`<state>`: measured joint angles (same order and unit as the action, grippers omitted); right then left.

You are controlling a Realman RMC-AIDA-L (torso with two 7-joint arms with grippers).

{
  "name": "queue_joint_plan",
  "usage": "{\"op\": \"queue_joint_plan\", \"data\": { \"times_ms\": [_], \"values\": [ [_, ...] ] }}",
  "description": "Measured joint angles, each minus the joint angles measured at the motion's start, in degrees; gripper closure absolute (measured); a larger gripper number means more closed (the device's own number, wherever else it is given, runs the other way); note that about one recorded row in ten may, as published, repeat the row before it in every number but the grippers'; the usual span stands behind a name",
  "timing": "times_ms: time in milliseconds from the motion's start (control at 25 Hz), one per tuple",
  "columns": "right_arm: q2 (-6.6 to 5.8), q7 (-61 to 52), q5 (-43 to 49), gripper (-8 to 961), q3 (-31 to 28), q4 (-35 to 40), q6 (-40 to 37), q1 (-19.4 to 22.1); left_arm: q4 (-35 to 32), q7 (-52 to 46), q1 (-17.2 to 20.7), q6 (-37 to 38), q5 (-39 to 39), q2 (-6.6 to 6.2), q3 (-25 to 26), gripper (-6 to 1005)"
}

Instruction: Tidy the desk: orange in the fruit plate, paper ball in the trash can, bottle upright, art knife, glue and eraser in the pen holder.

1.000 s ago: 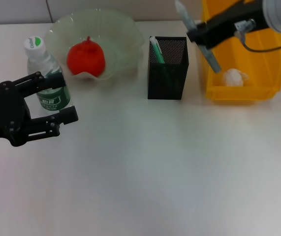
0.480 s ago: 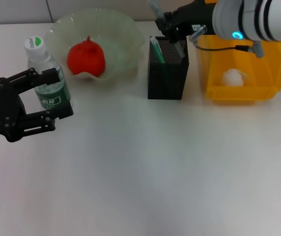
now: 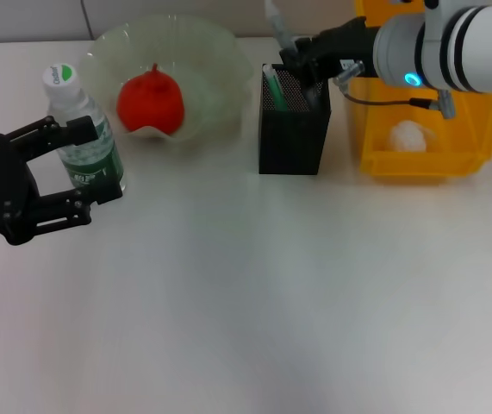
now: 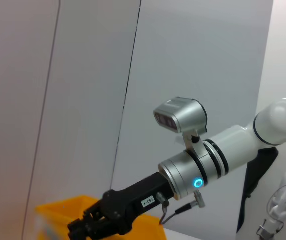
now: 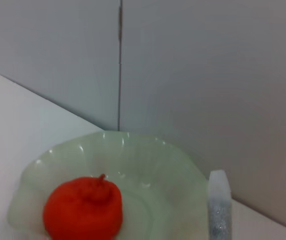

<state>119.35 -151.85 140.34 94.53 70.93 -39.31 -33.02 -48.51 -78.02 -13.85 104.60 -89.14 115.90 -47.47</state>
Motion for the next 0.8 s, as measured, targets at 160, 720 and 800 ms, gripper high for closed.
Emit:
{"op": "queue_joint_plan", "data": {
  "times_ms": [160, 720, 800],
  "values": [
    [-0.01, 0.4, -0.1, 765, 0.0, 0.4, 0.0, 0.7, 0.0, 0.8, -0.1, -0.3, -0.1, -0.17, 0.3, 159],
    [-0.19, 36.7, -36.3, 355, -17.8, 11.7, -33.4, 13.7, 1.4, 1.3, -0.3, -0.1, -5.7, -1.86, 1.4, 159],
    [-0.2, 43.5, -40.7, 329, -23.9, 8.0, -42.1, 13.9, 2.7, 2.2, -0.4, 0.4, -6.0, -2.11, 1.7, 159]
  ]
}}
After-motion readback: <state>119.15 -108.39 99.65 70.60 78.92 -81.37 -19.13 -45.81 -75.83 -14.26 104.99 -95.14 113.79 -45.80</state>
